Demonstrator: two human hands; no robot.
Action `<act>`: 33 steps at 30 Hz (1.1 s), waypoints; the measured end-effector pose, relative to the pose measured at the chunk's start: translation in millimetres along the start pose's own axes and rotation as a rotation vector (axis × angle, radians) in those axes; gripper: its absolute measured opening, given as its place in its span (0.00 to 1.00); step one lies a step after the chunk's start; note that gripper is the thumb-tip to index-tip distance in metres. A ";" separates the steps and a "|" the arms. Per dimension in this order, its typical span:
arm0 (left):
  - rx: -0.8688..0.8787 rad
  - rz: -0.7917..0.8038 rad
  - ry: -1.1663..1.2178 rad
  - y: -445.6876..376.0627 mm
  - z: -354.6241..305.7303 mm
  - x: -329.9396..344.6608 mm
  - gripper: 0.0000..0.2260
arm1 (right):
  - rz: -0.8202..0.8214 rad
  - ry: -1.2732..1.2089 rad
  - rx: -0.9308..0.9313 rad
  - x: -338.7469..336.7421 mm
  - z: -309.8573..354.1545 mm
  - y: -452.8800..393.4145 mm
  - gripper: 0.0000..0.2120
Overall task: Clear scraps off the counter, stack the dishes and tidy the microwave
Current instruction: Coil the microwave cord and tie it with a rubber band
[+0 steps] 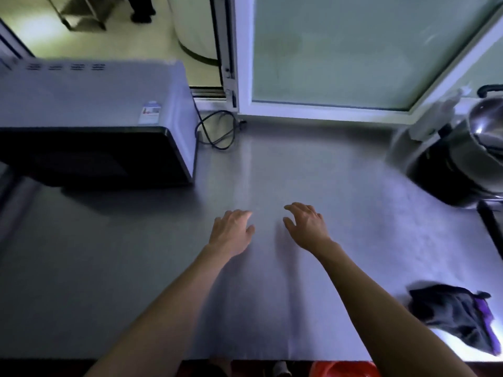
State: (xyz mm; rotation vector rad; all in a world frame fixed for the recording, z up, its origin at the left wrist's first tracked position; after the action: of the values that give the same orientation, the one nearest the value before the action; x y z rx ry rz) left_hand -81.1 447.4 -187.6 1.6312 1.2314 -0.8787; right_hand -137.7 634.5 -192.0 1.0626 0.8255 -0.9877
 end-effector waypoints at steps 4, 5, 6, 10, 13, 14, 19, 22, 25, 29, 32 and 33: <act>-0.027 0.008 0.055 -4.6 54.4 -15.0 0.22 | 0.012 0.029 -0.014 9.2 52.7 -22.8 0.20; -0.028 0.005 0.063 -8.2 64.3 -20.1 0.22 | 0.011 0.030 -0.015 10.3 63.6 -28.9 0.20; -0.027 -0.003 0.065 -11.9 72.5 -25.8 0.22 | 0.010 0.030 -0.019 11.1 73.5 -34.8 0.20; -0.015 -0.034 0.074 -28.1 93.7 -48.4 0.21 | 0.015 0.034 -0.035 10.4 104.8 -60.8 0.20; -0.001 -0.055 0.105 -41.9 101.9 -60.2 0.21 | 0.015 0.040 -0.043 8.7 118.1 -81.0 0.21; -0.003 -0.061 0.117 -47.4 104.1 -63.7 0.21 | 0.014 0.040 -0.050 7.9 121.2 -88.0 0.21; -0.012 -0.054 0.110 -79.4 107.1 -73.0 0.22 | 0.029 0.043 -0.072 2.1 129.5 -126.1 0.21; -0.053 -0.040 0.115 -99.6 108.0 -74.3 0.23 | 0.033 0.040 -0.109 -5.2 133.5 -151.3 0.22; -0.092 -0.047 0.101 -118.2 107.7 -77.3 0.23 | 0.045 0.061 -0.167 -12.1 138.8 -179.9 0.23; -0.131 -0.041 0.093 -144.0 111.4 -78.4 0.22 | 0.072 0.095 -0.217 -16.6 147.9 -220.9 0.23; -0.167 -0.045 0.091 -163.8 118.3 -76.4 0.22 | 0.083 0.114 -0.254 -14.1 155.7 -250.8 0.24; -0.180 -0.044 0.093 -170.6 121.1 -74.4 0.22 | 0.087 0.117 -0.267 -12.7 158.9 -260.7 0.24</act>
State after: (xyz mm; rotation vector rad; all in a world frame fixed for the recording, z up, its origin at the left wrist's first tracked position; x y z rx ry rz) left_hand -268.2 328.9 -202.9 1.5195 1.3744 -0.7037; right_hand -373.3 441.4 -216.4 0.9238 0.9689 -0.7244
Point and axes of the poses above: each hand's wrist, its own y-axis away from the middle knuckle, its own x-axis out of the palm, z = x × y, the point moved 9 cm from there along -y, towards the middle knuckle, and after that the axes turned 10 degrees about x, right-handed, at the moved point
